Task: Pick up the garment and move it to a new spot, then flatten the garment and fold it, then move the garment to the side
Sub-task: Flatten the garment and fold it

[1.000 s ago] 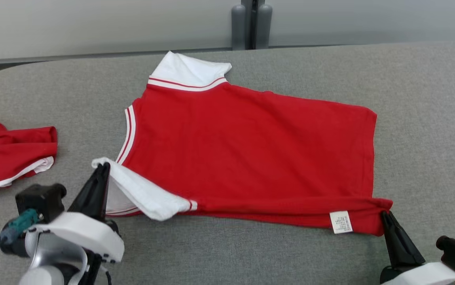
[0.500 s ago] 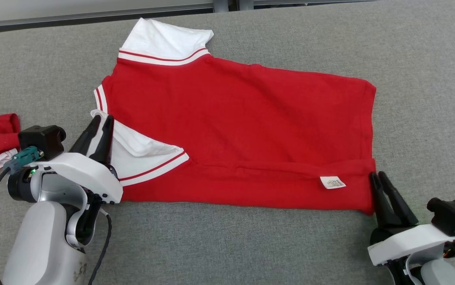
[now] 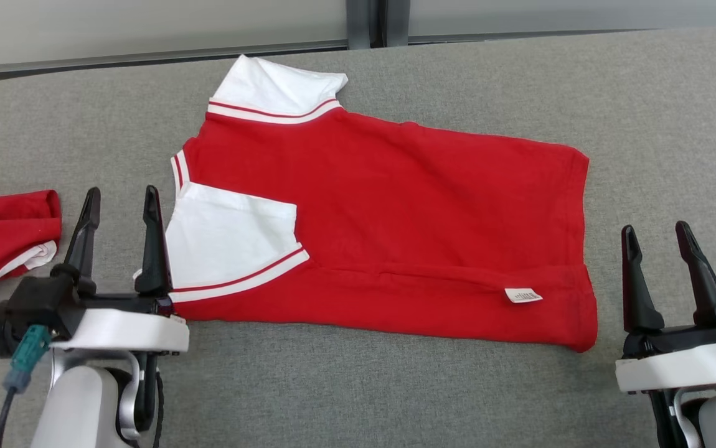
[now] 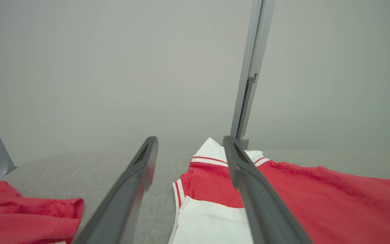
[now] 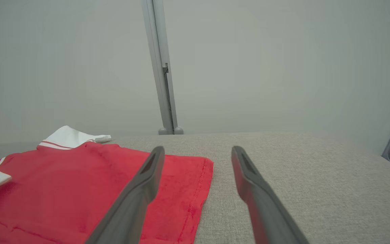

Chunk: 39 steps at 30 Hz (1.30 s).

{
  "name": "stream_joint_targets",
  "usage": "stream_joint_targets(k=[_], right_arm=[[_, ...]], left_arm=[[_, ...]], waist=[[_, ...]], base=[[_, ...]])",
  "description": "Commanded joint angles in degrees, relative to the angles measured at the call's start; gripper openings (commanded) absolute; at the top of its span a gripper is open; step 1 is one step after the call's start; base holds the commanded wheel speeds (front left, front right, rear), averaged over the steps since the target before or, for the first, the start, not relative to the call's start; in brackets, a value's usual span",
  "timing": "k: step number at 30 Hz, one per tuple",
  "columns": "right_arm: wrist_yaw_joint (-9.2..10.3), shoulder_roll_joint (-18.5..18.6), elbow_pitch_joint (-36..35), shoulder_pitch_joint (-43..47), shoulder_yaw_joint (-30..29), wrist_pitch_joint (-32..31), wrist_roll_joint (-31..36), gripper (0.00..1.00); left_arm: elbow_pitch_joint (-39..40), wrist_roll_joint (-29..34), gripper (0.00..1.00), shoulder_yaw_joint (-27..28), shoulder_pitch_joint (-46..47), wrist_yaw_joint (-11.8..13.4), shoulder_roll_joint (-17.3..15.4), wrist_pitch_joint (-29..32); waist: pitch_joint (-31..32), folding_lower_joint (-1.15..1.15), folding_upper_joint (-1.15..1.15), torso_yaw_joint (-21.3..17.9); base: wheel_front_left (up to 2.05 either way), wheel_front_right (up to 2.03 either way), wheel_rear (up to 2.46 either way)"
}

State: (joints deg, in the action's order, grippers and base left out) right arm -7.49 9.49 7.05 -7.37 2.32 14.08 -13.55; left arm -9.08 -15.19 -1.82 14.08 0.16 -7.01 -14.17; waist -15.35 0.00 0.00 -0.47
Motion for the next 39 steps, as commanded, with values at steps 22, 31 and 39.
stream_joint_targets(k=[22, 31, 39], right_arm=[[0.00, -2.9, -6.2, 10.6, -0.7, -5.4, 3.7, 1.00], [0.00, -2.3, -6.2, 9.8, -0.6, -5.8, 3.0, 1.00], [0.00, -2.8, -0.4, 8.8, 1.0, -7.0, 2.2, 1.00]], left_arm=[[1.7, 2.0, 1.00, -1.2, -12.4, -1.2, -0.8, -1.1], [0.9, 2.1, 1.00, -1.2, -11.4, -1.2, -0.9, -1.1], [-8.4, -1.3, 1.00, -2.8, -6.0, -4.3, -0.5, 2.1]], waist=[[7.3, 0.00, 0.00, 1.4], [7.2, 0.00, 0.00, 1.1], [4.4, 0.00, 0.00, 1.5]], base=[[0.00, 0.00, 0.00], [0.00, 0.00, 0.00], [0.00, 0.00, 0.00]])
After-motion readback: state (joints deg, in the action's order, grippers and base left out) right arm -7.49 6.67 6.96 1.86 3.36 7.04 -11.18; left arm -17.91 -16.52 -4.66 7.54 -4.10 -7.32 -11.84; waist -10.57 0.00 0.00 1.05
